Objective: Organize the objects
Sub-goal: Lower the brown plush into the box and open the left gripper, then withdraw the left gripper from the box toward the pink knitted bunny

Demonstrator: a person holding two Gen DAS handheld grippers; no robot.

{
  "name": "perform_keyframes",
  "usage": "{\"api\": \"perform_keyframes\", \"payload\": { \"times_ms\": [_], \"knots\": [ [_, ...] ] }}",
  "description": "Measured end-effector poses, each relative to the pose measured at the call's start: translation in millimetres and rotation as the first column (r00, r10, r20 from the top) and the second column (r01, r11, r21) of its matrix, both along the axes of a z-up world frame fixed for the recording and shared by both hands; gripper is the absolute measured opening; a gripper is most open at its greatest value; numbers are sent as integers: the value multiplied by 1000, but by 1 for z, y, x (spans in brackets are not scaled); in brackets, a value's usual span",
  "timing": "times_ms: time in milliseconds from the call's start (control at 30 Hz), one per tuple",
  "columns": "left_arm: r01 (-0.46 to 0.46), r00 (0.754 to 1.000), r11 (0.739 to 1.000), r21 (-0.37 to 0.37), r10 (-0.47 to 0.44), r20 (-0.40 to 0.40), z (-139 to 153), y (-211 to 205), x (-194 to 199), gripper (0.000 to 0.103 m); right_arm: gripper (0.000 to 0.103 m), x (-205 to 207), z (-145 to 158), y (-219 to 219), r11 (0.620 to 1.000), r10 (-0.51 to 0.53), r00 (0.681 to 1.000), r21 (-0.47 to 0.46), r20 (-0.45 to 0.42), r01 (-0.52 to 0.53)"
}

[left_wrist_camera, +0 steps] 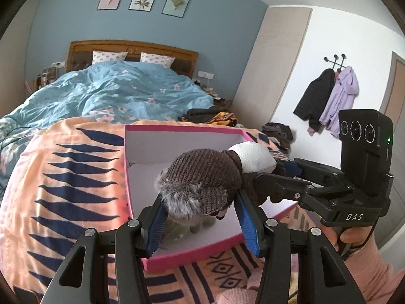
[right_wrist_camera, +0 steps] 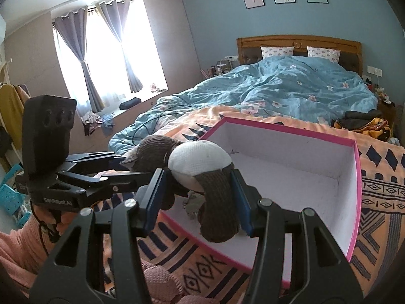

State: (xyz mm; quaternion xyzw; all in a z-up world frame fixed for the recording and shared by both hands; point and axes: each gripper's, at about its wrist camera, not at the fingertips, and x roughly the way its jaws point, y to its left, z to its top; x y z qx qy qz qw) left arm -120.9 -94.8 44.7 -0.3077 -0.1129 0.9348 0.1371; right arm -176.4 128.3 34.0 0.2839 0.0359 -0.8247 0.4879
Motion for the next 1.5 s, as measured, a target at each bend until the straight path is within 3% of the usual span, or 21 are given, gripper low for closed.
{"api": "perform_keyframes", "payload": {
  "times_ms": [767,967,1133,1400,1500],
  "knots": [
    [-67,987,997,-25,69,145,-37,-15,-69,52,55,-67,-32,-32,991,-60,992,128,112,46],
    [-94,984,994,-47,100,146,-39,-16,-76,52,55,-79,-37,-38,983,-107,985,162,137,84],
    [-110,985,992,-57,116,130,-40,-16,-72,53,61,-87,-40,-33,978,-151,975,169,160,124],
    [-97,994,994,-52,99,53,-36,-10,-46,68,61,-65,-42,-16,983,-135,980,146,147,113],
    [-83,996,995,-52,84,10,-31,-7,-32,82,61,-51,-38,-5,988,-115,983,118,141,98]
  ]
}}
